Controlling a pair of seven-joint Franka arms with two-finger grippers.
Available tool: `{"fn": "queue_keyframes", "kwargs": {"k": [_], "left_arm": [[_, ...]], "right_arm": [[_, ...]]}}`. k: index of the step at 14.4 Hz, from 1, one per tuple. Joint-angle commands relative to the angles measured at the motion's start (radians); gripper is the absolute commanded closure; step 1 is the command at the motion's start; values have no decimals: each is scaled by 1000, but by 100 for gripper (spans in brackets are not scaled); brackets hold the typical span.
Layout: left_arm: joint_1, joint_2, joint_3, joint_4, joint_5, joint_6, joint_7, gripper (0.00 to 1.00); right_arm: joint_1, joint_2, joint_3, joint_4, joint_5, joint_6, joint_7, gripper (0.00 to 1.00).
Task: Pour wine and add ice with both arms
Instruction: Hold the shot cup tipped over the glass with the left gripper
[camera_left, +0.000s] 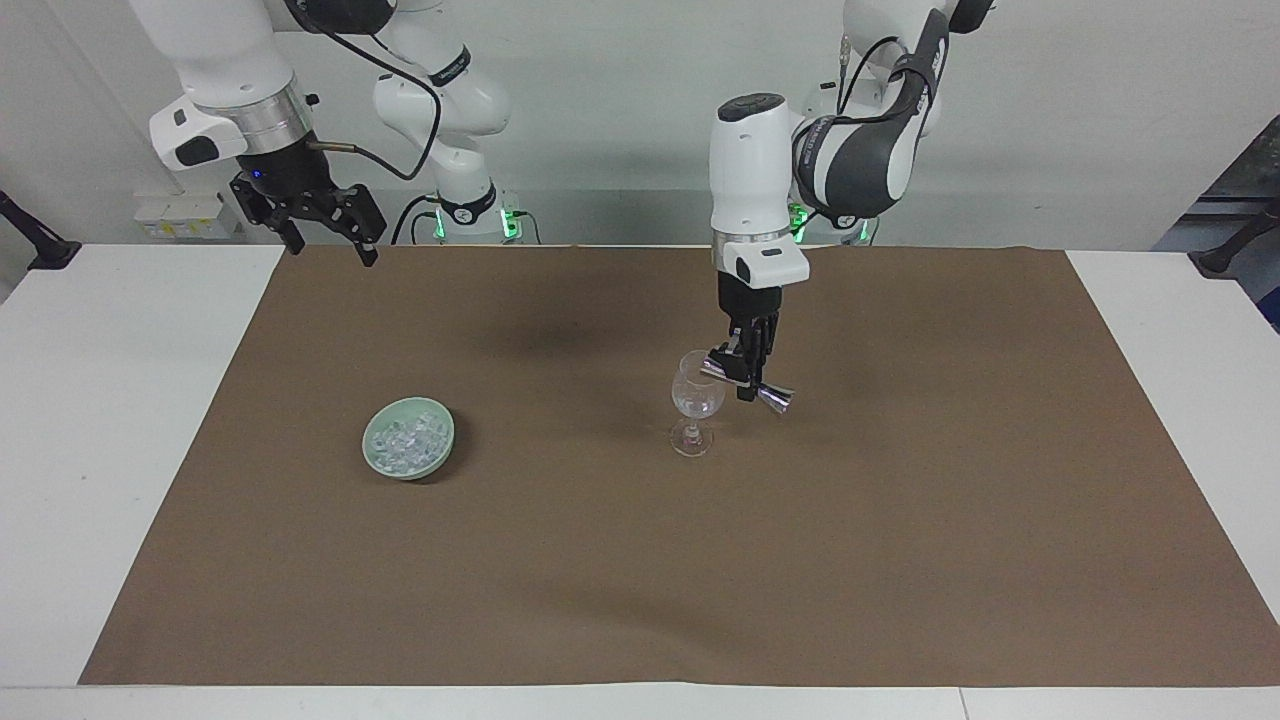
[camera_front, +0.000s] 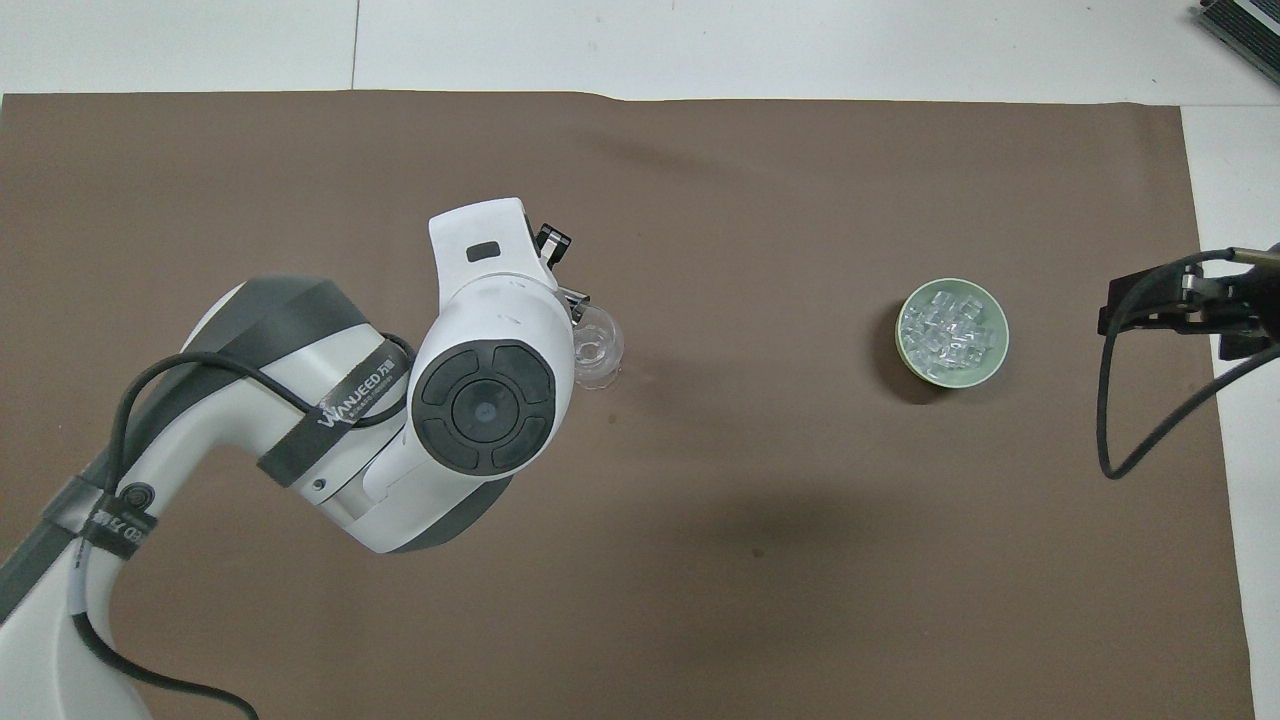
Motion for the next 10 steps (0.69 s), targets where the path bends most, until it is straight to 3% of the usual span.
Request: {"fn": "queue_keyframes", "kwargs": {"k": [1, 10], "left_arm": [[7, -2, -8, 4, 25, -19, 13, 100], [9, -5, -18, 9, 7, -28, 5, 100]], "right_arm": [[-16, -2, 5, -1, 29, -7, -33, 0], [-16, -2, 5, -1, 29, -5, -33, 0]]}}
